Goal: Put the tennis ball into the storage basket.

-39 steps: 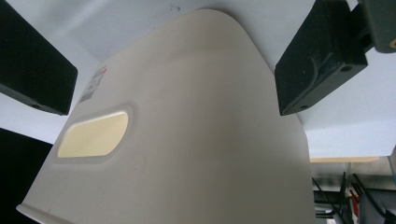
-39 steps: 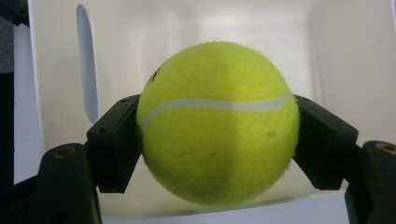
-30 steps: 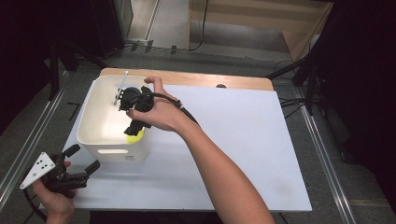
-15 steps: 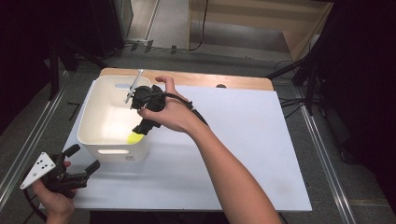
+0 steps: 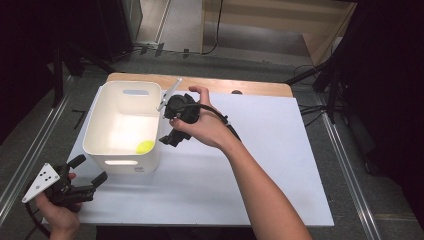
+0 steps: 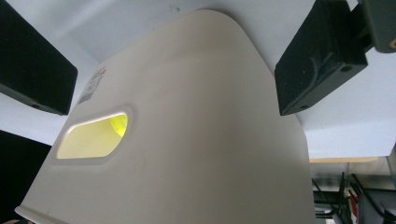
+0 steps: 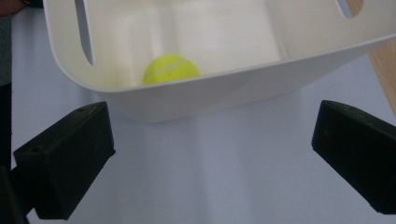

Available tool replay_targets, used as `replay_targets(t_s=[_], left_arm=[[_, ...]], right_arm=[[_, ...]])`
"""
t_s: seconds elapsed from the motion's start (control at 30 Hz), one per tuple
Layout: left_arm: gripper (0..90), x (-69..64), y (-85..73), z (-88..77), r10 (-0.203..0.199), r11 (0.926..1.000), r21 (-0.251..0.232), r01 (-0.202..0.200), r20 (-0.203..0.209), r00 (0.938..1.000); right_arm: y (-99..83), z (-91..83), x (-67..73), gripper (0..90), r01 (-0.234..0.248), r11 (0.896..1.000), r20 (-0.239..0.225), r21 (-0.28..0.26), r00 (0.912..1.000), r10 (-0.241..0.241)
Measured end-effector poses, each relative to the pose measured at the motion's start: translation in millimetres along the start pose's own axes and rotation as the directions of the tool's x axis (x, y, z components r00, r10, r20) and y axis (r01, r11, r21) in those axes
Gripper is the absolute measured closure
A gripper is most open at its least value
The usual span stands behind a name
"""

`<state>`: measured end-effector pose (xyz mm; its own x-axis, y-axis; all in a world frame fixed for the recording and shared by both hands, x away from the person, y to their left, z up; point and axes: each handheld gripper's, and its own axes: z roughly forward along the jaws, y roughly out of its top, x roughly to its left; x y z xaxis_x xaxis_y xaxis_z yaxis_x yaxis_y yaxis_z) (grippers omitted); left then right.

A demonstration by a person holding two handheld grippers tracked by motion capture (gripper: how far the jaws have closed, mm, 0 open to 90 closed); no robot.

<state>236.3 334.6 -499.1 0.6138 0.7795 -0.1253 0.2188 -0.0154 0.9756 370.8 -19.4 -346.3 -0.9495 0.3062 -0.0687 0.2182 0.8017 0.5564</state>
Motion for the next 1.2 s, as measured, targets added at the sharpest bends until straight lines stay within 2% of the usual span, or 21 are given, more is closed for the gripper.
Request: replay_targets(t_s=[0.3,0.57,0.83,0.9,0.93,1.2], left_arm=[[0.0,-0.1,-0.1,0.0,0.001,1.0,0.0,-0.001,0.0,1.0],[0.0,-0.3,-0.1,0.0,0.005,1.0,0.005,-0.005,-0.003,1.0],[0.0,-0.4,0.0,0.1,0.008,0.9999,0.007,-0.008,-0.006,0.9999],[0.0,-0.5,-0.1,0.0,0.008,0.9999,0.007,-0.008,-0.006,0.9999],[0.0,-0.4,-0.1,0.0,0.008,0.9999,0.007,-0.008,-0.006,0.9999],[0.0,-0.8,-0.1,0.0,0.01,0.9999,0.009,-0.01,-0.007,0.9999]], right_arm=[[-31.7,-15.9,-1.9,0.0,-0.042,0.998,0.006,-0.045,0.9991,0.042],[-67.1,-28.7,-4.8,0.0,-0.08,0.992,0.038,-0.099,0.9957,0.084],[-105.0,-41.2,-6.0,0.0,-0.139,0.978,0.059,-0.158,0.987,0.15],[-119.7,-45.5,-6.0,0.0,-0.162,0.97,0.066,-0.183,0.9821,0.176],[-119.7,-45.5,-6.0,0.0,-0.162,0.97,0.066,-0.183,0.9821,0.176],[-159.7,-52.0,-5.3,0.0,-0.218,0.945,0.082,-0.243,0.9663,0.244]])
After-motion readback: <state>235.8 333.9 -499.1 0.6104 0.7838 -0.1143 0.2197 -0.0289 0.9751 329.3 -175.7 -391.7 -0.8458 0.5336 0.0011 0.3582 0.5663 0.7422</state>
